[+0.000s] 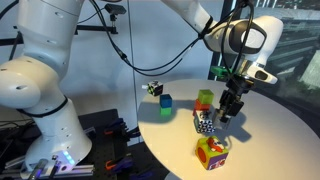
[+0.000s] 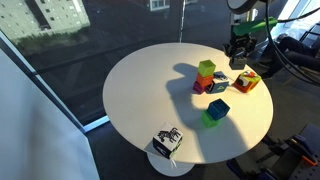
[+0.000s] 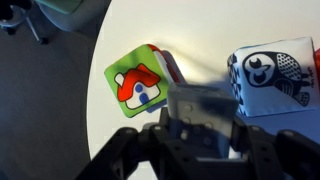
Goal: Pick up the gray block and put it on the table
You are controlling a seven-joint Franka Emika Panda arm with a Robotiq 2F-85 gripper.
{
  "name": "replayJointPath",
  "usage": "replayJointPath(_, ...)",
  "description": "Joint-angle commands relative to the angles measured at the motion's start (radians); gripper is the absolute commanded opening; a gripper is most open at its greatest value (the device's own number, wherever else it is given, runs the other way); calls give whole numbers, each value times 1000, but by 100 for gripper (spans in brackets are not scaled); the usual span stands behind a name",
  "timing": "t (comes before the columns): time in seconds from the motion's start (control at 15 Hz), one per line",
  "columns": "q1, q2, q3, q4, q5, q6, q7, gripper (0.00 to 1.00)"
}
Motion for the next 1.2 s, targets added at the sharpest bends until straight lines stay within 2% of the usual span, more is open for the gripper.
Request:
replayJointPath(0.0,-14,20,-3,19,-1,-12,-20,28)
replayJointPath(0.6,0,6,-1,-64,-30,27,-59,28)
replayJointPath(0.93,9,-4,-3,-123,-61,94,-54,28)
replayJointPath(1.07,12,-10,-2,-133,-69,103,-55,78)
replayJointPath(1.13,14,-14,-2,-136,-71,101,-57,79)
